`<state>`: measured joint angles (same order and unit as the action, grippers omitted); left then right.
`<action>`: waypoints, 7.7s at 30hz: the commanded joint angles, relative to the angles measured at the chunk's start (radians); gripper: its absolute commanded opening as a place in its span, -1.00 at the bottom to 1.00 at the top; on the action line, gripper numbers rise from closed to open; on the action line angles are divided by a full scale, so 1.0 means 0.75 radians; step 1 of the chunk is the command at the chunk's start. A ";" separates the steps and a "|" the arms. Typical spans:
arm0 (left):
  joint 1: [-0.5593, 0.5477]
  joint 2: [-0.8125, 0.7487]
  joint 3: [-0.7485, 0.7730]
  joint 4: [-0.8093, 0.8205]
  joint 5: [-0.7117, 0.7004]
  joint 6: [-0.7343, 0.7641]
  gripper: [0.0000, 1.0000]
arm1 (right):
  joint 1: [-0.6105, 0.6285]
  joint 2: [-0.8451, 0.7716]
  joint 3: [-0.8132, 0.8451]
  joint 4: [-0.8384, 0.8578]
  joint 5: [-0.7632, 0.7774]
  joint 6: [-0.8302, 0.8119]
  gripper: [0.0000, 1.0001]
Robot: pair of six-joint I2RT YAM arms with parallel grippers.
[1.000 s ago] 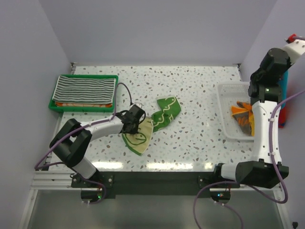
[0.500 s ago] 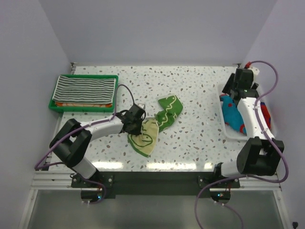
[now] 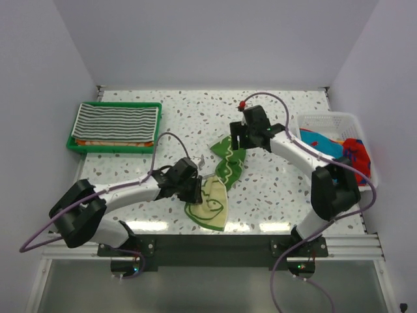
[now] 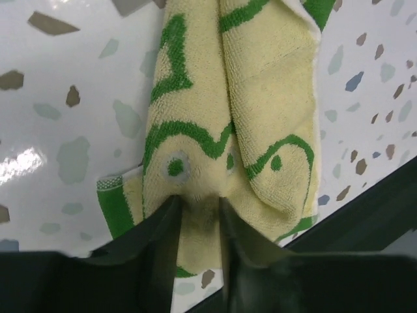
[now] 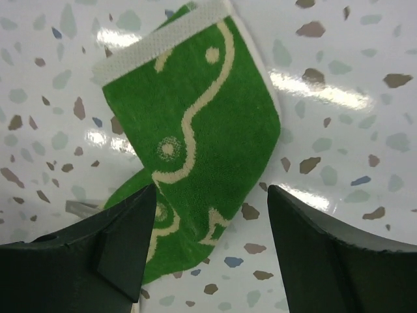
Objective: Fold and stack the towels
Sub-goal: Flatten out the crumpled towel
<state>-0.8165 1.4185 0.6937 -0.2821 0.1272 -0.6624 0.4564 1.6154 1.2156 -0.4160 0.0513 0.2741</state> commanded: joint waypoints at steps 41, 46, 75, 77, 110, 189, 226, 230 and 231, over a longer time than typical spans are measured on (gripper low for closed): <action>-0.466 0.678 0.717 -0.397 -0.462 0.141 -0.63 | -0.062 0.247 -0.105 0.164 -0.070 0.037 -0.67; -0.458 0.555 0.736 -0.375 -0.446 0.151 -1.00 | -0.126 0.215 -0.056 0.113 -0.046 0.001 -0.69; 0.496 -0.022 0.122 0.008 0.070 0.161 -1.00 | 0.199 0.137 -0.005 0.129 -0.179 0.062 0.06; 0.532 -0.034 0.114 -0.008 0.053 0.171 -1.00 | 0.236 0.176 -0.009 0.146 -0.197 0.080 -0.02; 0.627 -0.439 -0.123 -0.085 -0.030 0.045 0.90 | 0.197 0.022 -0.052 -0.127 -0.062 -0.014 0.12; -0.061 -0.235 -0.039 -0.074 -0.503 -0.323 -1.00 | 0.319 -0.258 -0.533 -0.153 0.052 0.450 0.17; -0.061 -0.519 -0.440 0.127 -0.550 -0.769 -0.37 | 0.797 0.016 -0.471 -0.392 0.298 0.946 -1.00; -0.061 -0.560 -0.444 0.067 -0.573 -0.810 -0.10 | 0.797 0.016 -0.445 -0.423 0.314 0.905 -1.00; -0.061 -0.562 -0.446 0.061 -0.579 -0.826 -0.07 | 0.797 0.010 -0.443 -0.427 0.316 0.899 -1.00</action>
<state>-0.8642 1.0233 0.3660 -0.2417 -0.2707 -1.2217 1.0645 1.6138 0.9066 -0.6441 0.2184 0.9928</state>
